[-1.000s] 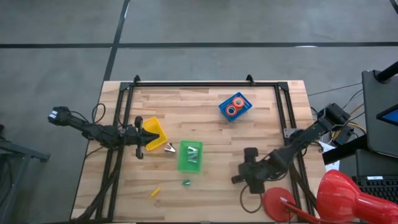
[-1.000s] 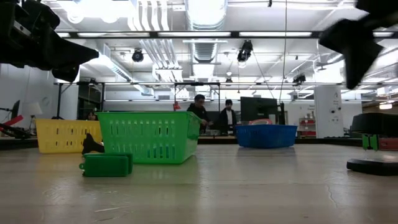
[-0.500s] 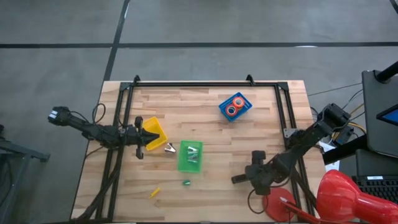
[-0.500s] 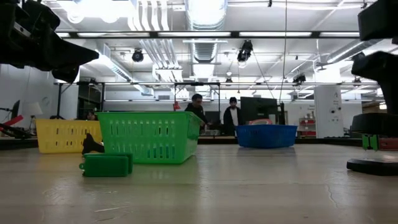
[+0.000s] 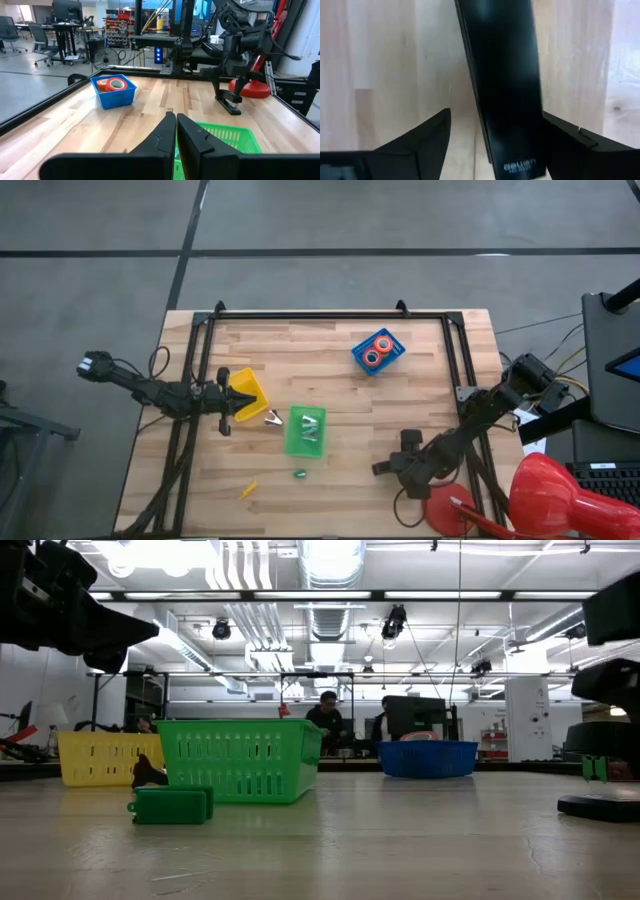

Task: Pick and place Stapler, Stapler remover, tape
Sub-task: Put the black stapler into the yellow bin

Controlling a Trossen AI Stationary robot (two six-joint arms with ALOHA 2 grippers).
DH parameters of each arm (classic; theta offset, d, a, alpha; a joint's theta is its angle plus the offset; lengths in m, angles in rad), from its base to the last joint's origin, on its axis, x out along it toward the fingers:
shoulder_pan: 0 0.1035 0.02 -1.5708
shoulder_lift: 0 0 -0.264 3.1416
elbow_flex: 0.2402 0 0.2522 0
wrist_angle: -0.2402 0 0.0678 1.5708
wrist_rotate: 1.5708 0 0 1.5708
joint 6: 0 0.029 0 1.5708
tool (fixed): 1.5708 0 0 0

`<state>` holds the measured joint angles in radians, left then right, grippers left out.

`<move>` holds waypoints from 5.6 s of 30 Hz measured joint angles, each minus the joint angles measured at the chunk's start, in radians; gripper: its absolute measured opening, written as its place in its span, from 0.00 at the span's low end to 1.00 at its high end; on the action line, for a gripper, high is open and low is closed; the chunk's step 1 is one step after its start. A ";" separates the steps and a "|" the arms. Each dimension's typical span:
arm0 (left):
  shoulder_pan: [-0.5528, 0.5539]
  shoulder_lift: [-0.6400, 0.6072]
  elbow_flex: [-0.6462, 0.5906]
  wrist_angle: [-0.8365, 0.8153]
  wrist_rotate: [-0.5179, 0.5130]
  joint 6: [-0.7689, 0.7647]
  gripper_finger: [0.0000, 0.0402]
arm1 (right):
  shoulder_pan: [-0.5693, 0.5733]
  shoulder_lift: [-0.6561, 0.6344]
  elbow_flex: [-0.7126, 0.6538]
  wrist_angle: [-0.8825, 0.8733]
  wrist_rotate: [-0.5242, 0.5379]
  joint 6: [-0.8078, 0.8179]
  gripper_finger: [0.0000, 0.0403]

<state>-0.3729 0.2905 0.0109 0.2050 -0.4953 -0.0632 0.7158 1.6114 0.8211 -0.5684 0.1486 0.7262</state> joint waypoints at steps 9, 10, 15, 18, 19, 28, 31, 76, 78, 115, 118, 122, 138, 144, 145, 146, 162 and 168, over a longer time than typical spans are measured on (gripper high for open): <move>0.000 0.000 0.000 -0.006 0.000 0.000 0.05 | 0.000 0.034 0.010 0.003 -0.002 -0.024 0.53; 0.000 0.000 0.000 -0.006 0.000 0.000 0.05 | 0.000 0.031 0.009 0.003 -0.003 -0.024 0.51; 0.000 0.000 0.000 -0.006 0.000 0.000 0.05 | -0.001 0.013 0.006 -0.001 0.001 -0.023 0.39; 0.000 0.000 0.000 -0.006 0.001 0.000 0.05 | -0.001 0.006 0.006 0.006 0.008 -0.023 0.31; 0.000 0.000 0.000 -0.006 0.000 0.000 0.05 | -0.001 0.004 0.007 0.011 0.008 -0.023 0.29; 0.000 0.000 0.000 -0.006 0.002 0.000 0.05 | -0.036 -0.006 0.097 0.020 0.064 -0.099 0.29; 0.000 0.000 0.000 -0.006 0.002 0.000 0.05 | -0.058 -0.006 0.144 0.022 0.091 -0.158 0.30; 0.009 0.108 0.003 0.285 0.011 -0.179 0.14 | -0.495 -0.004 0.330 0.404 0.085 -0.533 0.30; 0.009 0.155 0.004 0.329 0.011 -0.195 0.21 | -0.502 -0.004 0.330 0.425 0.075 -0.536 0.30; 0.032 0.899 0.487 0.496 -0.050 0.043 0.64 | -0.539 -0.004 0.321 0.529 0.081 -0.522 0.31; 0.035 0.917 0.500 0.495 -0.049 0.047 0.64 | -0.539 -0.004 0.319 0.529 0.079 -0.523 0.30; 0.036 0.921 0.499 0.500 -0.048 0.054 0.63 | -0.539 -0.004 0.319 0.530 0.079 -0.524 0.30; 0.042 0.919 0.492 0.503 -0.038 0.059 0.24 | -0.541 -0.006 0.304 0.531 0.086 -0.515 0.33; 0.041 0.918 0.492 0.511 -0.018 0.055 0.09 | -0.541 -0.006 0.304 0.531 0.067 -0.514 0.32; 0.040 0.918 0.492 0.512 -0.017 0.055 0.07 | -0.541 -0.006 0.303 0.532 0.065 -0.516 0.31; 0.040 0.917 0.492 0.513 -0.015 0.055 0.06 | -0.541 -0.006 0.303 0.533 0.066 -0.518 0.30; 0.039 0.757 0.495 0.343 0.026 0.027 0.56 | -0.539 -0.002 0.302 0.373 0.040 -0.506 0.30; 0.049 0.768 0.522 0.318 0.043 -0.019 0.65 | -0.539 0.003 0.303 0.350 0.030 -0.494 0.31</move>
<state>-0.3234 1.0583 0.5327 0.5230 -0.4528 -0.0826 0.1764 1.6148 1.1236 -0.2180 0.1786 0.2318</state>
